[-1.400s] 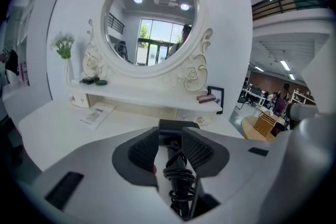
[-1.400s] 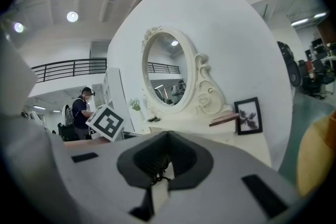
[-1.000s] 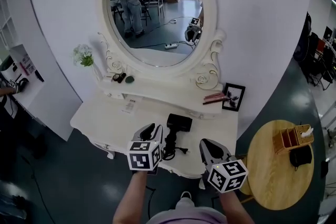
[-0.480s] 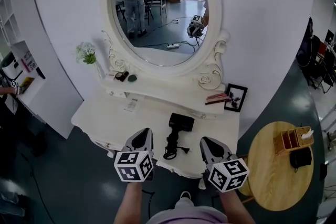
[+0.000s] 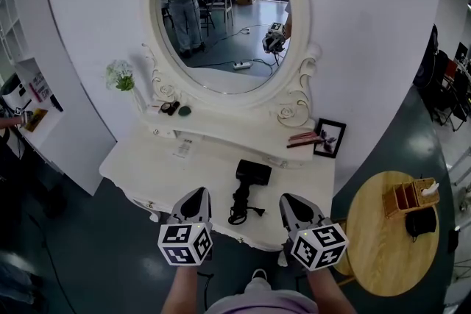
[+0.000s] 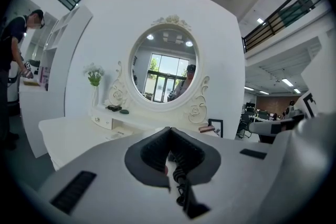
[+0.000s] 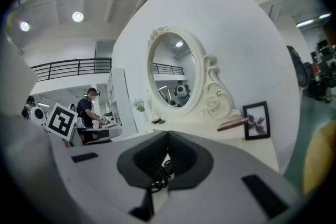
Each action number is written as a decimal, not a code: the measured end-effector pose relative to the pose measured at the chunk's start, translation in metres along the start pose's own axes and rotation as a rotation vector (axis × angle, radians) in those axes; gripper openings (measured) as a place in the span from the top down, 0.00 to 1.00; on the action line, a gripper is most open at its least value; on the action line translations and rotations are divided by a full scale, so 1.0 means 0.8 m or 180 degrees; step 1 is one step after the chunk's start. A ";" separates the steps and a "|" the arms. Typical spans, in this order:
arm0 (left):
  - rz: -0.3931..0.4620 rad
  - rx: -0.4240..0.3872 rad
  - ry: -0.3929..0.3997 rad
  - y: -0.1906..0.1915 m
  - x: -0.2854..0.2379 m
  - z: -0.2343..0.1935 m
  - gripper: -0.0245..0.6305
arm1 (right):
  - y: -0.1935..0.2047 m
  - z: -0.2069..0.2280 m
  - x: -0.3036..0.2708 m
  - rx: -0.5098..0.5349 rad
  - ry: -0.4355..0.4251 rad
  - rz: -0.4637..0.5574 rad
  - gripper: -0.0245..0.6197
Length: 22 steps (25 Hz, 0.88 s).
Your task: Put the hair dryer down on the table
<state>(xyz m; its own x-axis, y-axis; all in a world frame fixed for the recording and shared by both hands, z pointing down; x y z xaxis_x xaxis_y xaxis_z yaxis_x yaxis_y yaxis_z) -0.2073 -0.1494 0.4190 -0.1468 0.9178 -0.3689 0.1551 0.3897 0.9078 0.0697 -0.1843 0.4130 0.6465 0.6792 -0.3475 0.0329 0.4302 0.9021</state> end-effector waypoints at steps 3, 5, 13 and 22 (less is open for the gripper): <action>0.0015 -0.0020 -0.0019 0.002 0.002 0.001 0.96 | -0.001 0.000 0.000 0.0023 -0.0005 0.0004 0.96; 0.0026 -0.0012 -0.0009 0.001 0.003 0.002 0.96 | -0.001 0.000 0.000 0.0048 -0.0003 0.0000 0.96; 0.0030 -0.0013 0.0042 0.000 0.001 0.009 0.96 | -0.002 0.003 0.002 0.0068 0.0037 -0.0002 0.96; 0.0029 -0.0077 0.0013 0.000 -0.001 0.012 0.96 | -0.001 0.007 0.003 0.0058 0.0042 0.0008 0.96</action>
<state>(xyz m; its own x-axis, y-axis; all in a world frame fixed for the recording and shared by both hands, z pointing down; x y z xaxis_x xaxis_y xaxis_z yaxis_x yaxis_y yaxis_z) -0.1981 -0.1492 0.4175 -0.1495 0.9210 -0.3597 0.1328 0.3792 0.9157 0.0754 -0.1864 0.4127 0.6365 0.6882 -0.3483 0.0452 0.4176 0.9075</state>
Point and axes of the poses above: the fingertips, and each gripper's own axes: x backward along the fingers, z to its right, y out of its underside, the point moved 10 cm from there along x, backward along the fingers, and after that the axes turned 10 degrees about -z, right-handed, at the moved point
